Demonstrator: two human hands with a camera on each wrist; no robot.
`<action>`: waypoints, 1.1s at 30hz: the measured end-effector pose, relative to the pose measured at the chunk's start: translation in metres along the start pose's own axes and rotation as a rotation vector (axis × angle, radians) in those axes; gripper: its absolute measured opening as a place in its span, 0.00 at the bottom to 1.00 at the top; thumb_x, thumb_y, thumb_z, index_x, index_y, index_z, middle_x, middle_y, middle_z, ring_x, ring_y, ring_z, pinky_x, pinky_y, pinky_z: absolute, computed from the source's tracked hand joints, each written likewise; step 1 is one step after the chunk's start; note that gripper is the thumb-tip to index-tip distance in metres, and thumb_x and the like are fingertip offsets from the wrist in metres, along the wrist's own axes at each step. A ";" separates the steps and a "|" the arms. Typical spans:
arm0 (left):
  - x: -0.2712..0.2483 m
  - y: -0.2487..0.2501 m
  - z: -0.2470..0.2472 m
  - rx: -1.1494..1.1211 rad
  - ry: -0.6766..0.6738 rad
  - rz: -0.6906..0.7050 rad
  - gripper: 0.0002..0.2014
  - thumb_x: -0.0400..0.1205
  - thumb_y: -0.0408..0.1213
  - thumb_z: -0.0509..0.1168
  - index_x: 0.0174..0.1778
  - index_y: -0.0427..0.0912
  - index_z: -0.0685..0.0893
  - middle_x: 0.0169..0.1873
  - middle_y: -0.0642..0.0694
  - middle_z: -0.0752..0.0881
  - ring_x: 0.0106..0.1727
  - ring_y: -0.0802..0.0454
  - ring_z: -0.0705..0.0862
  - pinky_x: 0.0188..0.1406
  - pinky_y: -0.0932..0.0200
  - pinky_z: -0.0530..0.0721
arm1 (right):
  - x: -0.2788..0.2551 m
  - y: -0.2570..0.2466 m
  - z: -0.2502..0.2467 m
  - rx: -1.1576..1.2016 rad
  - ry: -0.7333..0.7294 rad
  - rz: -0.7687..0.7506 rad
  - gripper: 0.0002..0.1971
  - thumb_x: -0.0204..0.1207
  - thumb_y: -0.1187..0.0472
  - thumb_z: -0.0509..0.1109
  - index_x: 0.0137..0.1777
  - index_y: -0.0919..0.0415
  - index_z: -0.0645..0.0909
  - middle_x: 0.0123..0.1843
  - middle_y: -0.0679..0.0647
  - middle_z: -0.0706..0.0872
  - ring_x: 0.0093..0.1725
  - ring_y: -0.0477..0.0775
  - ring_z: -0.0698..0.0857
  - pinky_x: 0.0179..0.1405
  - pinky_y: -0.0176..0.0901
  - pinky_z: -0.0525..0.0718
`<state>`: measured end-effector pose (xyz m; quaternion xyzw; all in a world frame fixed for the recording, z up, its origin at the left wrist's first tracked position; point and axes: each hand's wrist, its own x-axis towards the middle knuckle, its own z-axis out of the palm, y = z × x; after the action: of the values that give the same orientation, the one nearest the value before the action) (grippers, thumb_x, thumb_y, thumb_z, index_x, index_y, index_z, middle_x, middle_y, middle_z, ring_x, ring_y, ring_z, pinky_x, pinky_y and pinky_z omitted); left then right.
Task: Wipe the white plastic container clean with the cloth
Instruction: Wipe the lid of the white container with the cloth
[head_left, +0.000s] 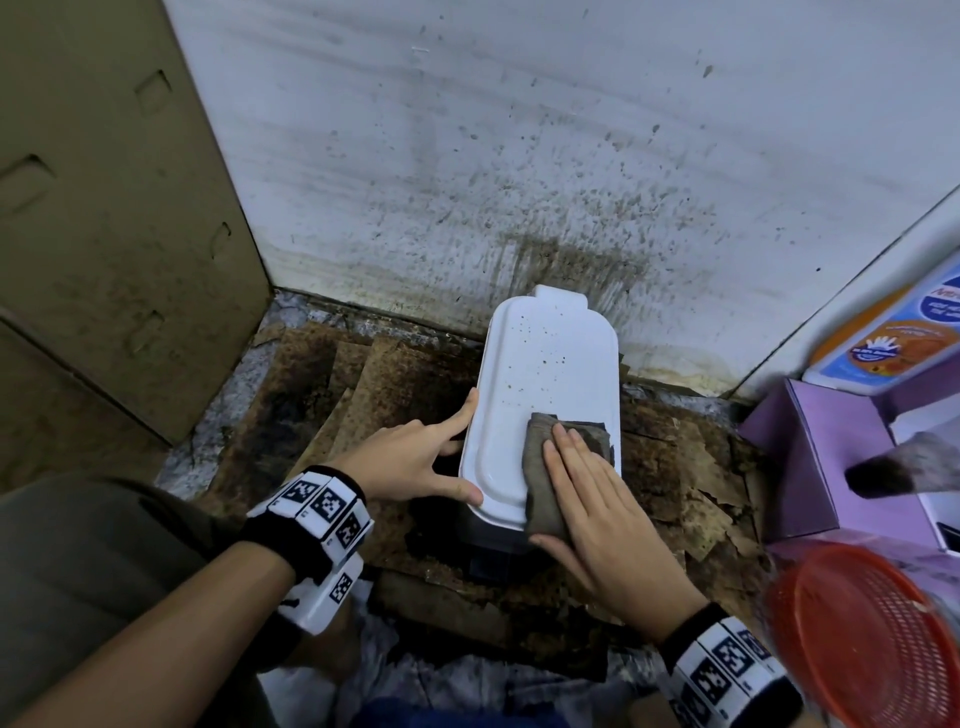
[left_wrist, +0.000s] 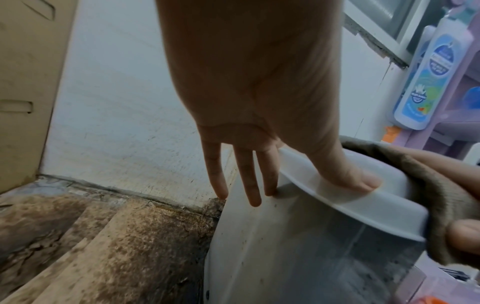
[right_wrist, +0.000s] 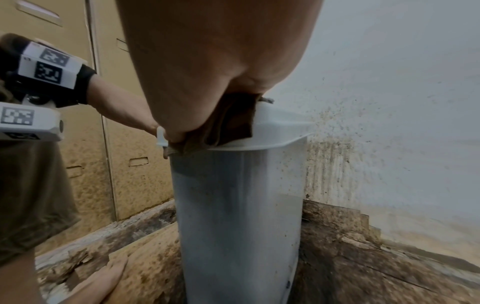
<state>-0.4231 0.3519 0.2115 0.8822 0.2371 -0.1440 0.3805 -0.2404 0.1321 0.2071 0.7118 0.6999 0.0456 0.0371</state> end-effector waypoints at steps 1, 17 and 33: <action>0.000 0.000 0.000 -0.005 -0.005 -0.004 0.58 0.73 0.72 0.68 0.82 0.70 0.26 0.79 0.51 0.78 0.78 0.49 0.77 0.74 0.39 0.75 | -0.004 0.004 0.000 0.004 -0.001 0.010 0.44 0.86 0.35 0.56 0.88 0.68 0.48 0.90 0.64 0.49 0.90 0.61 0.50 0.84 0.57 0.60; 0.004 -0.007 0.006 -0.298 0.002 0.081 0.57 0.78 0.56 0.75 0.88 0.62 0.36 0.68 0.57 0.86 0.72 0.64 0.81 0.79 0.56 0.73 | 0.042 -0.028 -0.004 0.157 0.026 0.108 0.44 0.86 0.32 0.46 0.88 0.67 0.48 0.90 0.64 0.47 0.90 0.60 0.46 0.87 0.59 0.59; 0.007 -0.009 0.007 -0.258 0.008 0.056 0.57 0.73 0.66 0.74 0.84 0.74 0.36 0.71 0.57 0.85 0.75 0.61 0.80 0.79 0.44 0.73 | -0.005 0.012 -0.003 0.132 -0.018 0.071 0.43 0.87 0.34 0.52 0.89 0.64 0.44 0.91 0.59 0.44 0.90 0.57 0.46 0.85 0.58 0.61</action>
<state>-0.4226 0.3545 0.1988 0.8329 0.2304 -0.0979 0.4935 -0.2290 0.1274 0.2111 0.7375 0.6753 -0.0059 -0.0051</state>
